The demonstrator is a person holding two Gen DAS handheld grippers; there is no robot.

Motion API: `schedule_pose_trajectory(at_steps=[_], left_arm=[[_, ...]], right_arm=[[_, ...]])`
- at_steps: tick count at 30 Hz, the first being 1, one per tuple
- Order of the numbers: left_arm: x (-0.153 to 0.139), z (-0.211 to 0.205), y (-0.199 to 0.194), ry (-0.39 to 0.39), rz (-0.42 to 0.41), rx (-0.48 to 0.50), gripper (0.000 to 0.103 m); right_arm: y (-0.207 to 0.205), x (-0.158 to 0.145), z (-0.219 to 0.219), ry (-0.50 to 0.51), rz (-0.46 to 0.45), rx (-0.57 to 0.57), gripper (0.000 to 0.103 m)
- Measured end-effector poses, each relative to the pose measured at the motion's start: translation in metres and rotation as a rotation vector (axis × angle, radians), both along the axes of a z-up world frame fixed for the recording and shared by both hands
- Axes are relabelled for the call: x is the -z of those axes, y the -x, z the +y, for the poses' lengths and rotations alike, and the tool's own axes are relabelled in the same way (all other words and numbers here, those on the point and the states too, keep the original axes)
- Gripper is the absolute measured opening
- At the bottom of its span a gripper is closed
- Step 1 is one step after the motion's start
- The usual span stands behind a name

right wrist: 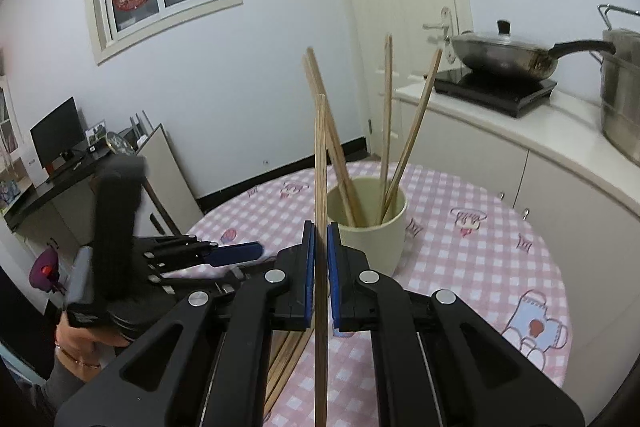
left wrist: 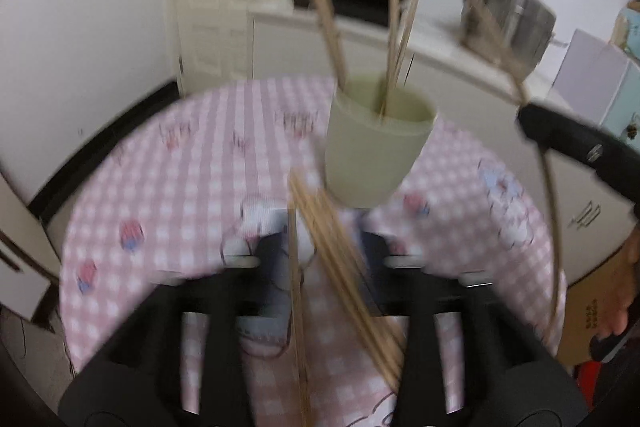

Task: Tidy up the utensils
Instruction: 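Lower both chopsticks toward the green cup with both grippers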

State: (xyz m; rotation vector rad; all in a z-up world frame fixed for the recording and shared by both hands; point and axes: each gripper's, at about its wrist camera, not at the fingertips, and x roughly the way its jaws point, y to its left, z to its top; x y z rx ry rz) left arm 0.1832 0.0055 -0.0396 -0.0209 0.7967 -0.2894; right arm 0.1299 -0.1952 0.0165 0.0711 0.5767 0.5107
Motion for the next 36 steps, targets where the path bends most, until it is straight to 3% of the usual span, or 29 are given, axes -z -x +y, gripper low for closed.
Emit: schedule_pose_trajectory(at_steps=[4, 8, 14, 16, 17, 20, 26, 31, 36], left_arm=[[0.021, -0.001, -0.001, -0.063, 0.052, -0.021, 0.062], [0.04, -0.001, -0.001, -0.102, 0.112, -0.006, 0.035], [0.055, -0.004, -0.001, -0.164, 0.141, -0.01, 0.033], [0.054, -0.006, -0.001, -0.186, 0.126, -0.002, 0.01], [0.053, -0.007, 0.0, -0.191, 0.111, -0.003, 0.007], [0.04, -0.001, 0.009, -0.109, 0.006, -0.012, 0.006], [-0.018, 0.012, 0.037, 0.061, -0.234, -0.043, 0.006], [-0.074, 0.017, 0.059, 0.239, -0.482, -0.045, 0.006], [-0.103, 0.008, 0.066, 0.352, -0.687, -0.058, 0.006]], right_arm=[[0.001, 0.008, 0.003, 0.006, 0.018, -0.008, 0.005], [0.0, 0.008, 0.005, 0.006, 0.018, -0.012, 0.005], [-0.002, 0.008, 0.009, 0.0, 0.021, -0.022, 0.005], [-0.003, 0.008, 0.008, -0.002, 0.02, -0.021, 0.005], [-0.003, 0.007, 0.008, -0.006, 0.018, -0.02, 0.005], [-0.001, 0.003, 0.004, -0.013, 0.003, -0.012, 0.005], [0.002, -0.007, -0.005, -0.027, -0.025, 0.009, 0.005], [0.001, -0.023, -0.011, -0.041, -0.068, 0.026, 0.005], [-0.002, -0.043, -0.007, -0.035, -0.126, 0.045, 0.005]])
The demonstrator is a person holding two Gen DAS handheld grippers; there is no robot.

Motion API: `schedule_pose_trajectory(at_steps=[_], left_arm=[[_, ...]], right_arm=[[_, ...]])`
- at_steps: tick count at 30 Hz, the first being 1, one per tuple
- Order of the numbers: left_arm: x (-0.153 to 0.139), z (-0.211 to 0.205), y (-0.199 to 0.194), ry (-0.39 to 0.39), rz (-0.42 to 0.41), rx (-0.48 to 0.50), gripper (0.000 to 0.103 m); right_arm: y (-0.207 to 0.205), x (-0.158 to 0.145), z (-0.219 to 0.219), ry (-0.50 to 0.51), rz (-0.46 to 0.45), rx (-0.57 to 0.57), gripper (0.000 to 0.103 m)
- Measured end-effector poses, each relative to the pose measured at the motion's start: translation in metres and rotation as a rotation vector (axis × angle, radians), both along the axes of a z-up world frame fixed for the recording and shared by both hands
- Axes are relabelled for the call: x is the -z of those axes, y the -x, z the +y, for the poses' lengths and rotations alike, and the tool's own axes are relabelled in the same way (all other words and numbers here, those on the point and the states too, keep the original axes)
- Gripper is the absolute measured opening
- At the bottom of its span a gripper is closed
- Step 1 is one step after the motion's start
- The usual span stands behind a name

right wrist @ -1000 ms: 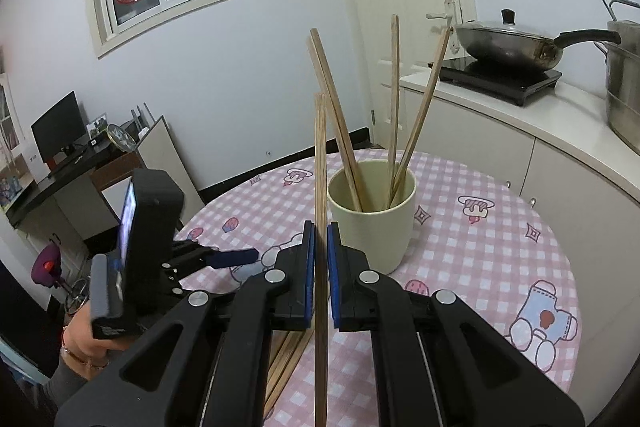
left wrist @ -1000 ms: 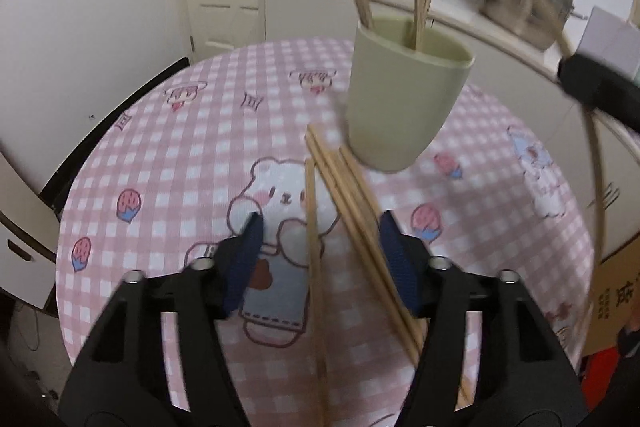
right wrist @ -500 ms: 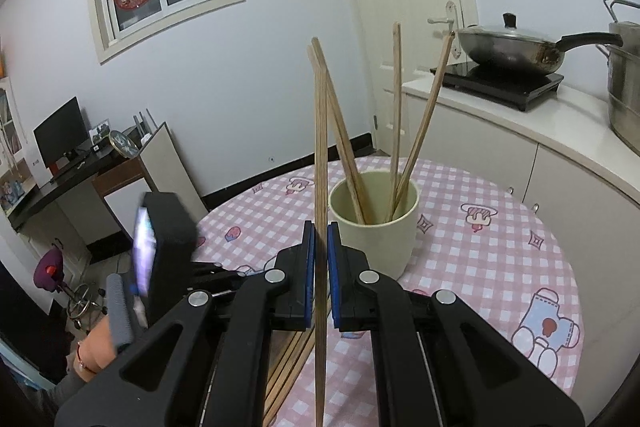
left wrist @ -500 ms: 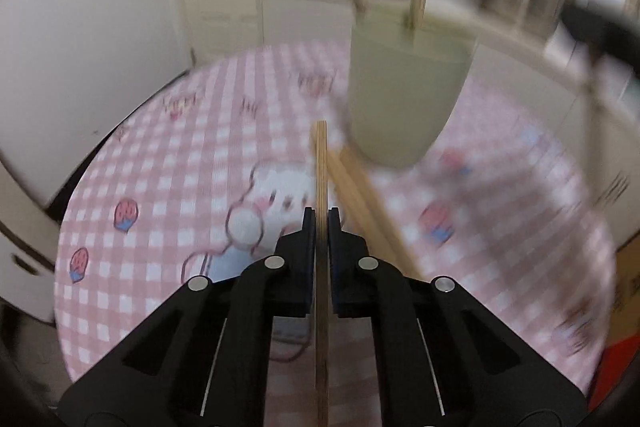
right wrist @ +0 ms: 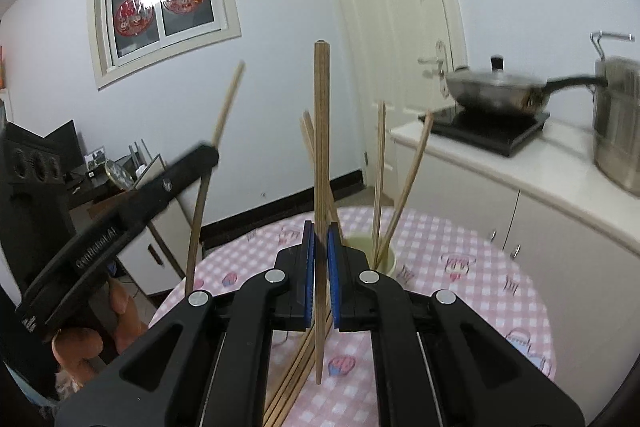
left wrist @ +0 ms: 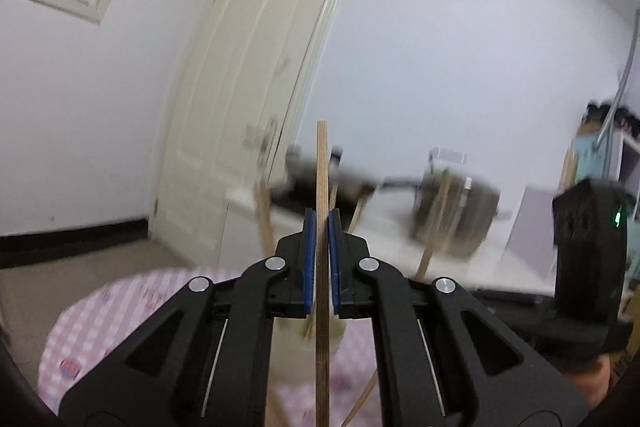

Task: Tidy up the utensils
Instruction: 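Lower both chopsticks toward the green cup with both grippers, then push both held chopsticks down into the green cup with both grippers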

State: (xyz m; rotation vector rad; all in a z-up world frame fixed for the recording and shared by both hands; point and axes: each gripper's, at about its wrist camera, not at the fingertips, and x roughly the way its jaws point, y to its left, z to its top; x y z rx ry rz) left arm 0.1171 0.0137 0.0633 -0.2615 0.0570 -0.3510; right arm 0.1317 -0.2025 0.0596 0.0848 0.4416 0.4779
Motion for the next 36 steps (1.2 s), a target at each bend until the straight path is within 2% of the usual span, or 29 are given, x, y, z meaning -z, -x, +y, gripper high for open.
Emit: schedule_pose_trajectory(at_steps=[2, 5, 9, 16, 24, 31, 36], left_arm=[[-0.006, -0.009, -0.003, -0.005, -0.068, -0.033, 0.006], [-0.01, -0.021, -0.01, -0.021, -0.122, -0.063, 0.006], [-0.012, -0.031, -0.027, -0.042, -0.128, -0.072, 0.007], [-0.02, -0.031, -0.045, -0.015, -0.183, -0.067, 0.007], [-0.008, -0.031, -0.071, 0.021, -0.19, -0.1, 0.007], [0.013, -0.028, -0.089, 0.032, -0.144, -0.137, 0.007], [0.016, -0.028, -0.091, 0.027, -0.17, -0.178, 0.007]], right_arm=[[-0.002, -0.008, 0.004, 0.022, -0.035, 0.019, 0.005], [-0.006, -0.018, 0.007, 0.042, -0.071, 0.042, 0.005], [-0.012, -0.032, 0.009, 0.047, -0.126, 0.064, 0.005], [-0.027, -0.048, 0.008, 0.06, -0.222, 0.107, 0.005], [-0.052, -0.034, 0.0, 0.044, -0.19, 0.11, 0.005], [-0.062, -0.012, -0.001, 0.036, -0.122, 0.094, 0.005], [-0.063, -0.005, -0.001, 0.023, -0.093, 0.084, 0.005]])
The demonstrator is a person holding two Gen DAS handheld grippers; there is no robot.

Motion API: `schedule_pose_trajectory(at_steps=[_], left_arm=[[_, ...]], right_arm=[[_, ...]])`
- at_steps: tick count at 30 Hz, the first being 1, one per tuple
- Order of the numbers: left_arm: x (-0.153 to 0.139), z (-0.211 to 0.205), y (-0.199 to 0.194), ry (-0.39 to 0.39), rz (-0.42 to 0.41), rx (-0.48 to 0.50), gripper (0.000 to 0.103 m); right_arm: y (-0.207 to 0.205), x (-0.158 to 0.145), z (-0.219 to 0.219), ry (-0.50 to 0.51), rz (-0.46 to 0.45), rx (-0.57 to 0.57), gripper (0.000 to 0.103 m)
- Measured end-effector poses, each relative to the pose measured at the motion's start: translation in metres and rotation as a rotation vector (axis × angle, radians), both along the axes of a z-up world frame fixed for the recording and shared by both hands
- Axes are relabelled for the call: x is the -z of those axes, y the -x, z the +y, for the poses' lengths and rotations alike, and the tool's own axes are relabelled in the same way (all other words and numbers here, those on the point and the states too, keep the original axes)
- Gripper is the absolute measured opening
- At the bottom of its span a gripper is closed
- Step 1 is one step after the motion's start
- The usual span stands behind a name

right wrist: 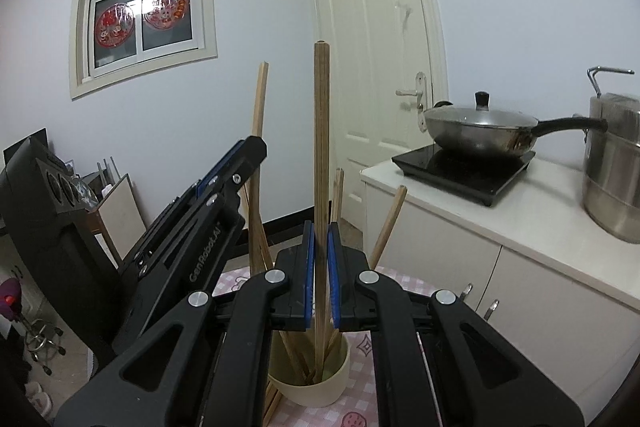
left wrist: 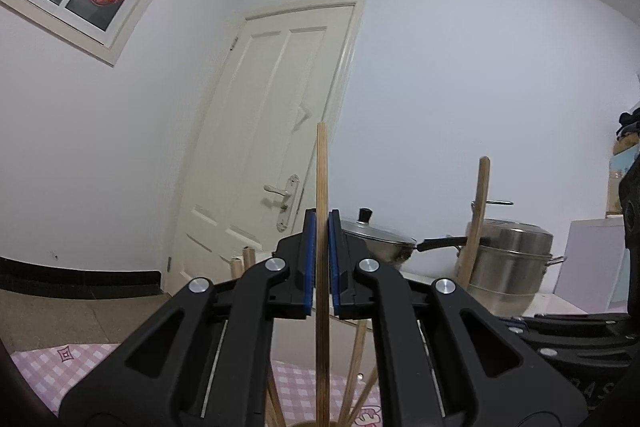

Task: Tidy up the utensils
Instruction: 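Push both held chopsticks down into the green cup with both grippers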

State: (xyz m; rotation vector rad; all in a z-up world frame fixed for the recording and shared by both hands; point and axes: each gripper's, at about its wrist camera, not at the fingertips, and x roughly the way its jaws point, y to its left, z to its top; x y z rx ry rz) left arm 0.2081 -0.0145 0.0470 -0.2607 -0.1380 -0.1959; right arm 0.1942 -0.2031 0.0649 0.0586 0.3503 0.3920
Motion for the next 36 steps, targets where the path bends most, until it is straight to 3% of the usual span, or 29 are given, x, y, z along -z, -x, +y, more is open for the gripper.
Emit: schedule_pose_trajectory(at_steps=[11, 18, 36], left_arm=[[-0.005, -0.001, 0.008, 0.022, -0.089, -0.071, 0.007], [0.019, -0.011, 0.002, -0.068, -0.016, -0.059, 0.007], [0.036, -0.01, 0.004, -0.123, 0.065, -0.023, 0.007]], right_arm=[[0.001, 0.0, -0.001, -0.008, 0.007, -0.021, 0.005], [-0.007, 0.011, -0.005, -0.014, 0.042, -0.027, 0.005], [-0.002, 0.029, -0.001, -0.002, 0.061, 0.025, 0.005]])
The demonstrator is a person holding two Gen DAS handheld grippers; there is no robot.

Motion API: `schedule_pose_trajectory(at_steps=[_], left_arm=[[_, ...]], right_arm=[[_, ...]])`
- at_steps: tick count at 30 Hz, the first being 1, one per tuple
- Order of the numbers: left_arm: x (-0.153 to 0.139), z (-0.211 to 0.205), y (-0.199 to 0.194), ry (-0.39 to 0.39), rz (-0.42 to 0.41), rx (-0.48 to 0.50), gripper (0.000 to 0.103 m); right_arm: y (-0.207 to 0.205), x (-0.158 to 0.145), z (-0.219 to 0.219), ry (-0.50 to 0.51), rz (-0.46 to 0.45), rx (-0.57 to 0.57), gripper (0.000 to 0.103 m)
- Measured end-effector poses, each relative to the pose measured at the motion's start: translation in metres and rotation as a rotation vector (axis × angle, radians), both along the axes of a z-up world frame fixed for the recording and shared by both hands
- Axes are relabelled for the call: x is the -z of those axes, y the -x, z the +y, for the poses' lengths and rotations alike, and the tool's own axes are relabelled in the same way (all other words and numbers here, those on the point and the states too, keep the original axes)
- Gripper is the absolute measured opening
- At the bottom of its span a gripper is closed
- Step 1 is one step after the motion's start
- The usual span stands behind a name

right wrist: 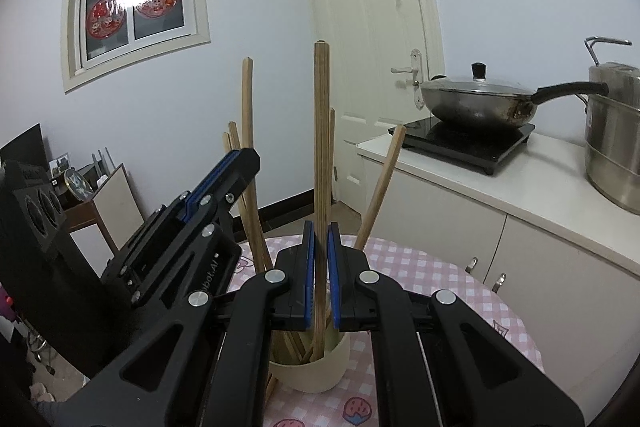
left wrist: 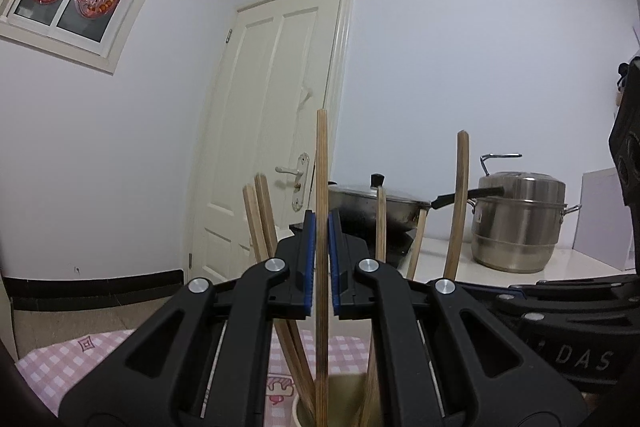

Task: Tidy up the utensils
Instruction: 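Push both held chopsticks down into the green cup with both grippers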

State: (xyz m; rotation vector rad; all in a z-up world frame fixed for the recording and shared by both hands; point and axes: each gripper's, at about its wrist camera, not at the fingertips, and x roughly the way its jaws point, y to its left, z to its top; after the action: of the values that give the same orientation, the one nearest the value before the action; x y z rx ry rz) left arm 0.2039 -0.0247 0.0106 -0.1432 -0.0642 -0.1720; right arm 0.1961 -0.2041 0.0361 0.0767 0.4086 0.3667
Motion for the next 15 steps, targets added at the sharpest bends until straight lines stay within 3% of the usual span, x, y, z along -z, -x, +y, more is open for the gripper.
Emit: schedule_pose_trajectory(at_steps=[15], left_arm=[[0.014, 0.006, 0.003, 0.0, 0.06, 0.025, 0.008]], right_arm=[[0.025, 0.02, 0.003, 0.019, -0.073, 0.107, 0.006]])
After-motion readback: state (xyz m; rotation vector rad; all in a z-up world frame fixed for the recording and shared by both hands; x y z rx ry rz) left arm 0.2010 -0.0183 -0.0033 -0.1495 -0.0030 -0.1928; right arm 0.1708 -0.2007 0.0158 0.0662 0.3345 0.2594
